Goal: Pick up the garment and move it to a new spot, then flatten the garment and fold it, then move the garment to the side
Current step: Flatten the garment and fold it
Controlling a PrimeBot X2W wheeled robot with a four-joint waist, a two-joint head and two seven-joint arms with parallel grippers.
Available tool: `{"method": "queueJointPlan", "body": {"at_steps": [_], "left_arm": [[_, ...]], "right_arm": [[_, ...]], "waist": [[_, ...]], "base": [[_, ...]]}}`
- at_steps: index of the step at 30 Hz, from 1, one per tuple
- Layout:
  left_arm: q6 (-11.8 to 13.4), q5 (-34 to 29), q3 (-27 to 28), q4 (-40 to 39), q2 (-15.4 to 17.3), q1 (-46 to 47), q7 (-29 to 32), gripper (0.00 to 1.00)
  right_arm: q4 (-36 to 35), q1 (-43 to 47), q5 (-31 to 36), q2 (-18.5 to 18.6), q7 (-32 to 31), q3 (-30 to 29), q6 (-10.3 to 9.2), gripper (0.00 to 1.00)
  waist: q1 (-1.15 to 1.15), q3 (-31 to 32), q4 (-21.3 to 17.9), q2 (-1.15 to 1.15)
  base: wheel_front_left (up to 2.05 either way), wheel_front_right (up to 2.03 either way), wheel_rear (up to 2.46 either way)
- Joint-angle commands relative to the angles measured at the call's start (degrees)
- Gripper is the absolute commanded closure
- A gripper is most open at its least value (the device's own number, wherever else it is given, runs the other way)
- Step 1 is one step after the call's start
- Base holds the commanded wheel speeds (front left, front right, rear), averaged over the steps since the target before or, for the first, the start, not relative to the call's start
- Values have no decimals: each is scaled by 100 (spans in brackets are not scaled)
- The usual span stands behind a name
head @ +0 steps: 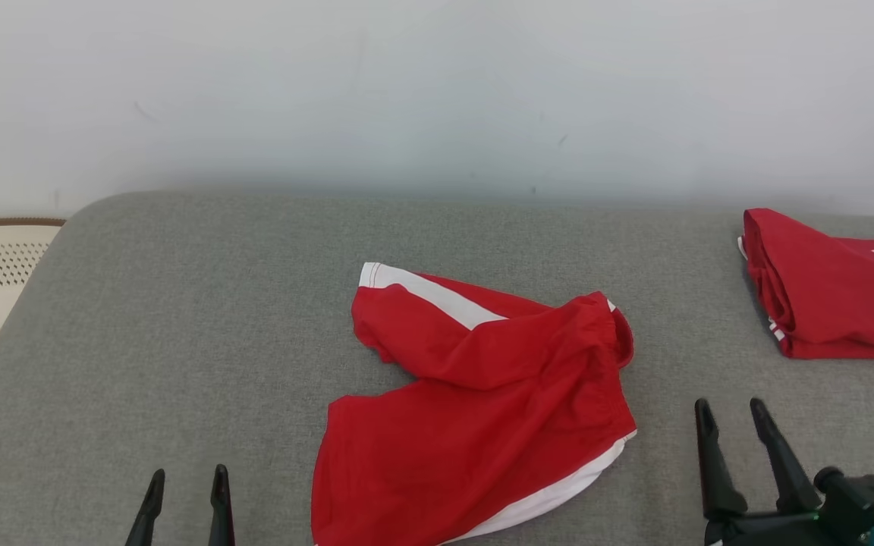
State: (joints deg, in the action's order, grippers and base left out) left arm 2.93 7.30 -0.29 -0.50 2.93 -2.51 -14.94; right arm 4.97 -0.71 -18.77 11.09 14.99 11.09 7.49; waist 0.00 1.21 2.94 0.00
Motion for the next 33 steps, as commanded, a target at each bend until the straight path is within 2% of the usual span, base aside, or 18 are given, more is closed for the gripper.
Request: {"method": "queueJointPlan", "body": {"at_steps": [1,19,33], "left_arm": [[-59,-113,2,15,7,-110,-33,0],[-143,-322,-50,148,25,36,-33,0],[-193,-331,-60,236,16,124,-33,0]], "right_arm": [[-5,129,130,-36,20,37,1,0],[147,59,532,-100,19,167,2,0],[234,46,534,-114,18,220,1,0]], "waist": [[0,37,-45,0],[0,2,-372,0],[0,-20,-332,0]], "base": [[0,0,0],[0,0,0],[0,0,0]]}}
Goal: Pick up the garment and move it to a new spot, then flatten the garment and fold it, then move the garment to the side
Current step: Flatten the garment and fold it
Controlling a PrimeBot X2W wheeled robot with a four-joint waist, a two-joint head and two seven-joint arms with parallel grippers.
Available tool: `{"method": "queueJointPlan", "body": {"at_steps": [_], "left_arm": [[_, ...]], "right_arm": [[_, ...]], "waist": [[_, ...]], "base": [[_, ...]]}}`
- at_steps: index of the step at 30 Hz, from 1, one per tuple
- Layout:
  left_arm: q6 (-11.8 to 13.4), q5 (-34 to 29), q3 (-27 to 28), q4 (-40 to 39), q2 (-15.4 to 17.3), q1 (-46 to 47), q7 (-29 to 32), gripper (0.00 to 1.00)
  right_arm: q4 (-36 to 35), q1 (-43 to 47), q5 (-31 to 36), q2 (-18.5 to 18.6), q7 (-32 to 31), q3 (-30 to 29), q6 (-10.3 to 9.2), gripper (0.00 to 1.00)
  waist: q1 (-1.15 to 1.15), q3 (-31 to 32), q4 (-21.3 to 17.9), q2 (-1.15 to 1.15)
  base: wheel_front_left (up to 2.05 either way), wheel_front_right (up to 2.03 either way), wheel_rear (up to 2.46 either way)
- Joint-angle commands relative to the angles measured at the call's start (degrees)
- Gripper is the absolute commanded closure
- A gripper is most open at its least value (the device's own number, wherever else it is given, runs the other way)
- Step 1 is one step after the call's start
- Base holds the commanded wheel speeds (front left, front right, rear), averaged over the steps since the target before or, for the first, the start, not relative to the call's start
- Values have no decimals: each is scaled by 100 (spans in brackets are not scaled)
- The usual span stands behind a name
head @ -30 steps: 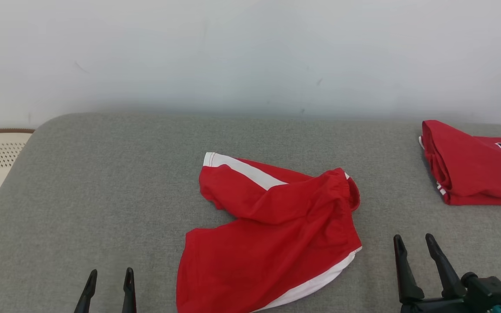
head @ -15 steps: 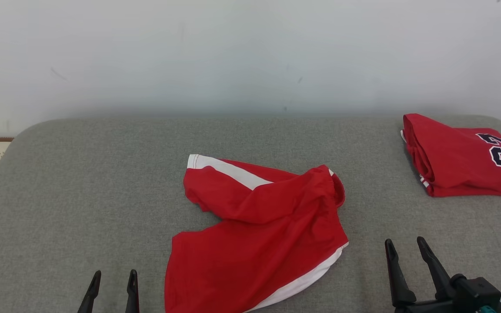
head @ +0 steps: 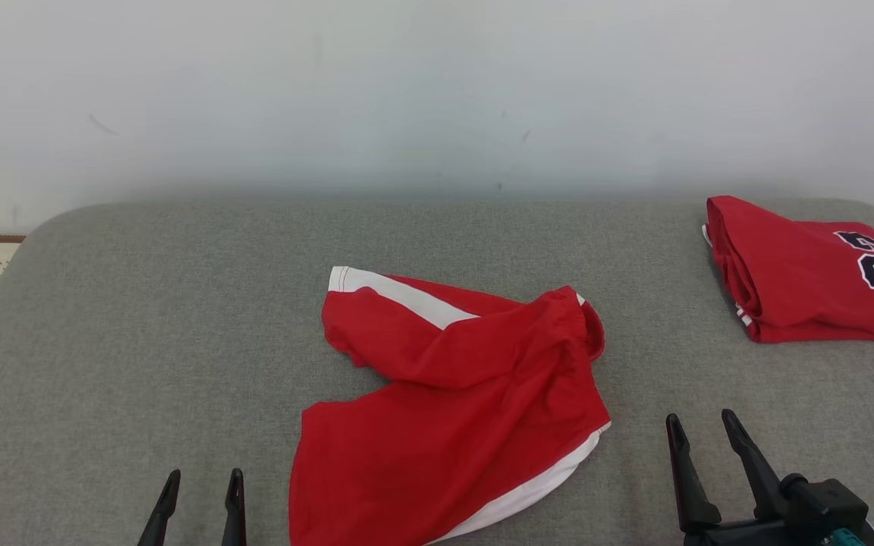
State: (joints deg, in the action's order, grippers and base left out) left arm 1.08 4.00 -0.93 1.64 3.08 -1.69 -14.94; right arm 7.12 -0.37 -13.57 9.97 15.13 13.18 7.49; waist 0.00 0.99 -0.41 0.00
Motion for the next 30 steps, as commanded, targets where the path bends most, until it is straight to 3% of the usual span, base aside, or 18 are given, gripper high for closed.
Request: {"method": "queueJointPlan", "body": {"at_steps": [1,30], "left_arm": [[-8,4,5,23,0,43,-33,0],[-23,-11,13,34,-11,-17,-33,0]], "right_arm": [[22,11,15,1,5,14,1,0],[89,-24,-3,20,5,52,2,0]], "waist": [[0,6,9,0],[0,63,64,0]], "base": [[0,0,0],[0,0,0]]}}
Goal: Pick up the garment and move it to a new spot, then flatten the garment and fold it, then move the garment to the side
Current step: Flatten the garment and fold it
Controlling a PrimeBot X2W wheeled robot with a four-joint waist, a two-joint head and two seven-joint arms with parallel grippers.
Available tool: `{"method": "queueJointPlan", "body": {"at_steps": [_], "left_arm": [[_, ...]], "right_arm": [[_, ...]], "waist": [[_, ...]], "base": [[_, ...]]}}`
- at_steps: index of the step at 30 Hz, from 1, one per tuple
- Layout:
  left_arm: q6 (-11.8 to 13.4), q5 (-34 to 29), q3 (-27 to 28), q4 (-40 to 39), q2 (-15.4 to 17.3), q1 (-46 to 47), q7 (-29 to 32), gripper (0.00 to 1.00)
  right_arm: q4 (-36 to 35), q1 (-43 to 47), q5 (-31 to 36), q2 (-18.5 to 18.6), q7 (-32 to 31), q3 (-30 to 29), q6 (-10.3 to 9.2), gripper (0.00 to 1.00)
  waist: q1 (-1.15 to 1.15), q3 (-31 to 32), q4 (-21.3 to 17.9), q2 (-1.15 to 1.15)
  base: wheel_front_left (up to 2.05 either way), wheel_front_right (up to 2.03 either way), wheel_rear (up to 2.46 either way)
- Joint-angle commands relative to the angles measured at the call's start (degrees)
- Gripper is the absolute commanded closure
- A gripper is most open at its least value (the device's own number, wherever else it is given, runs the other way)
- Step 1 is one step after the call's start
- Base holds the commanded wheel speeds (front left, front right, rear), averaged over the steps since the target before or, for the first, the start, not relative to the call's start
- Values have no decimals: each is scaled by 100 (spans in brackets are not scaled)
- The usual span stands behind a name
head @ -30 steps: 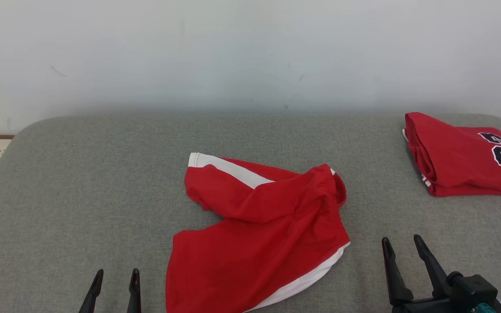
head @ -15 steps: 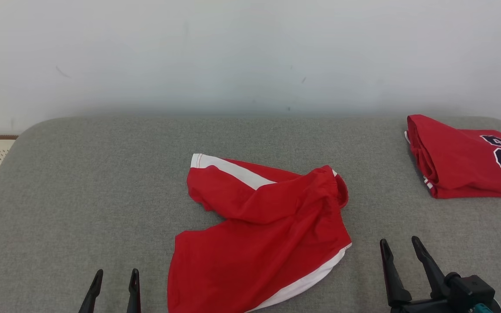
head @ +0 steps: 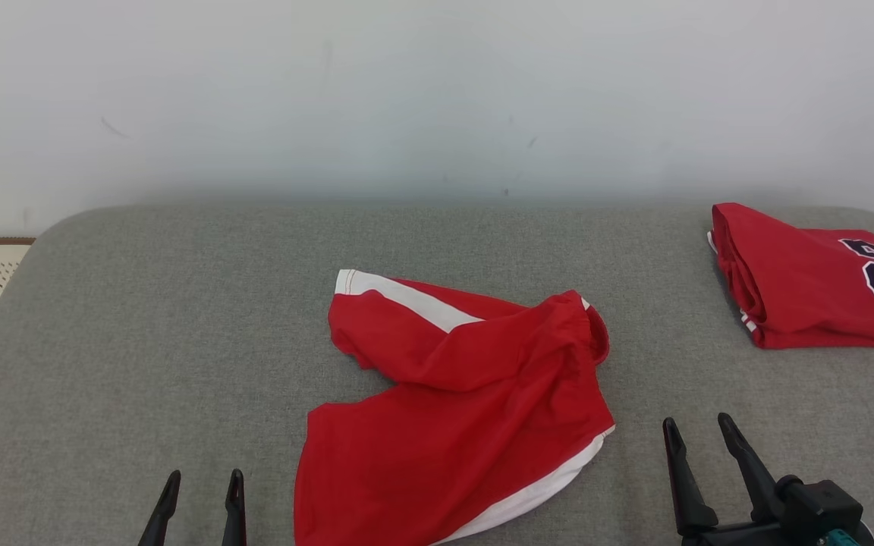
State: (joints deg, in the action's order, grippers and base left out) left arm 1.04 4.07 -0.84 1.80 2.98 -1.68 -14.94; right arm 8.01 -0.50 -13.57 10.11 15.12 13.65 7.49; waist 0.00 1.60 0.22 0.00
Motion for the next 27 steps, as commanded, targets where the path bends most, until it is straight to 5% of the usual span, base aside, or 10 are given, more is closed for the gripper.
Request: {"method": "queueJointPlan", "body": {"at_steps": [1,18,27], "left_arm": [[-23,-15,2,20,-1,-22,-33,0],[-530,28,-979,656,-5,-341,-33,0],[-568,324,-1250,1441,-4,161,-33,0]], "right_arm": [[2,-8,-1,1,6,2,1,0],[1337,-1018,-687,985,-731,1443,1,0],[2055,-1732,-1024,1197,-721,2203,1,0]], "waist": [[0,5,2,0],[0,-149,204,0],[0,-403,200,0]], "base": [[0,0,0],[0,0,0],[0,0,0]]}}
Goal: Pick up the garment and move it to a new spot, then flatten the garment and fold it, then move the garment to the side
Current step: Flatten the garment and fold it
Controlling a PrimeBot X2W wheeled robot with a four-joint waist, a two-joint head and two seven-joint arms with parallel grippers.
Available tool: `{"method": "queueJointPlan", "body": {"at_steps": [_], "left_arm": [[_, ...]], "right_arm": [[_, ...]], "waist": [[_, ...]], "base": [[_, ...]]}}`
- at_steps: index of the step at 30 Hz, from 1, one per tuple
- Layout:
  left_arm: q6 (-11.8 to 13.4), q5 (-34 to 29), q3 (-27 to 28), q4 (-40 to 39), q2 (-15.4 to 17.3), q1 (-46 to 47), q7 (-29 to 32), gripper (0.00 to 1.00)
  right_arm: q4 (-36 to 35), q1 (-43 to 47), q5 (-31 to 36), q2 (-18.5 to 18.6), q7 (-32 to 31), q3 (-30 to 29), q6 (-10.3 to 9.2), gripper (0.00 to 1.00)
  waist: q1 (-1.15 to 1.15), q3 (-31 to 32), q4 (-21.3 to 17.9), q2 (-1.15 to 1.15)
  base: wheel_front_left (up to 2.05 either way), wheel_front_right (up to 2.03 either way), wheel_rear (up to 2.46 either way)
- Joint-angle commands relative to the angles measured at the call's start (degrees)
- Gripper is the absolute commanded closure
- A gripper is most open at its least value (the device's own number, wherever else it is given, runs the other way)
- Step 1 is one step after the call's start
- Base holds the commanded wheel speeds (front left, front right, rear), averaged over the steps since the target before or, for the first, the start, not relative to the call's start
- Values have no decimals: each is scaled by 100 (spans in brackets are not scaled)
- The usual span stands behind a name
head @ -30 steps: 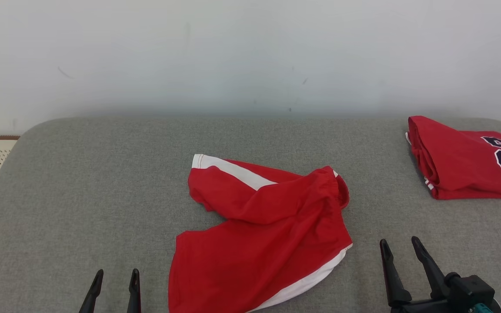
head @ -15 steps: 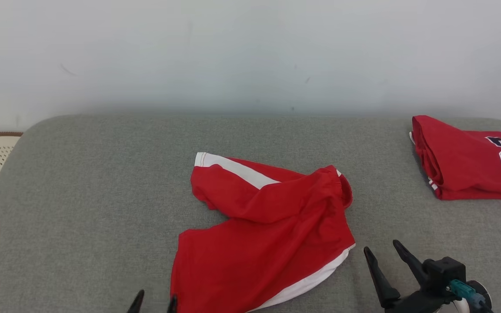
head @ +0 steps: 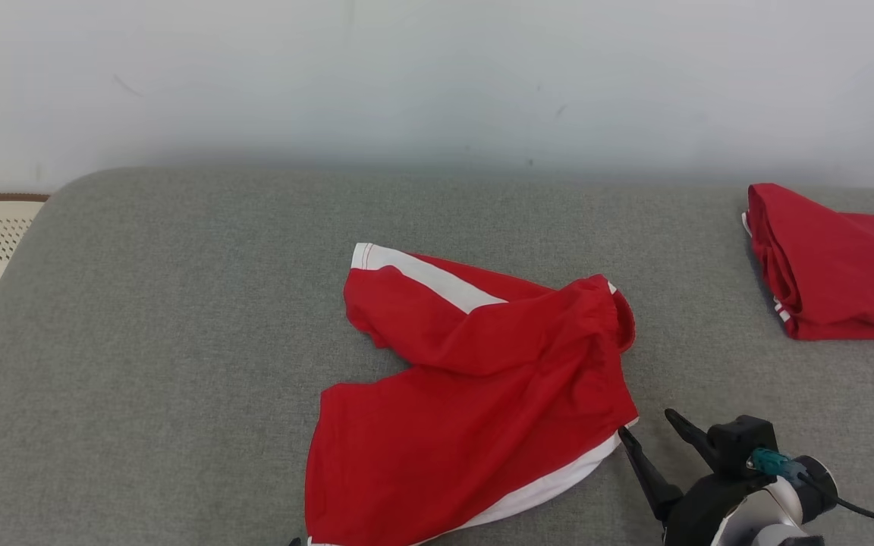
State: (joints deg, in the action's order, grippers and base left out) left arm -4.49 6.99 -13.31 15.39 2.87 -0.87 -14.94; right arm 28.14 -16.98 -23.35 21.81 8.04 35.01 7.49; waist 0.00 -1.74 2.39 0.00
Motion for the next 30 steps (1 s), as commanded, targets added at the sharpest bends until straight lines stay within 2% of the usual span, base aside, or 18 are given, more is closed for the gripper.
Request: {"method": "queueJointPlan", "body": {"at_steps": [1,15,16,17,18,19,25,30], "left_arm": [[-7,29,-31,173,6,145,-33,0],[-33,340,-288,996,6,637,-33,0],[-29,378,-304,1014,6,672,-33,36],[-25,416,-318,1035,6,707,-33,72],[-16,444,-331,1058,6,724,-33,94],[-11,454,-355,1081,5,717,-33,100],[49,461,-419,893,6,685,-33,100],[109,330,-187,347,8,397,-34,100]], "right_arm": [[124,-169,-81,48,-19,159,1,0],[986,-983,-637,36,166,1222,1,0],[1043,-1018,-698,14,171,1292,1,50],[1095,-1054,-740,7,195,1346,1,80],[1134,-1083,-793,6,223,1395,1,100],[1162,-1100,-844,-3,255,1455,1,100],[1250,-1150,-1111,66,495,1667,1,100],[888,-971,-1366,192,647,1664,1,100]], "waist": [[0,-102,-23,0],[0,-352,26,0],[0,-349,38,0],[0,-344,54,0],[0,-338,67,0],[0,-332,77,0],[0,-246,100,0],[0,-152,84,0]], "base": [[0,0,0],[0,0,0],[0,0,0],[0,0,0],[0,0,0],[0,0,0],[0,0,0],[0,0,0]]}}
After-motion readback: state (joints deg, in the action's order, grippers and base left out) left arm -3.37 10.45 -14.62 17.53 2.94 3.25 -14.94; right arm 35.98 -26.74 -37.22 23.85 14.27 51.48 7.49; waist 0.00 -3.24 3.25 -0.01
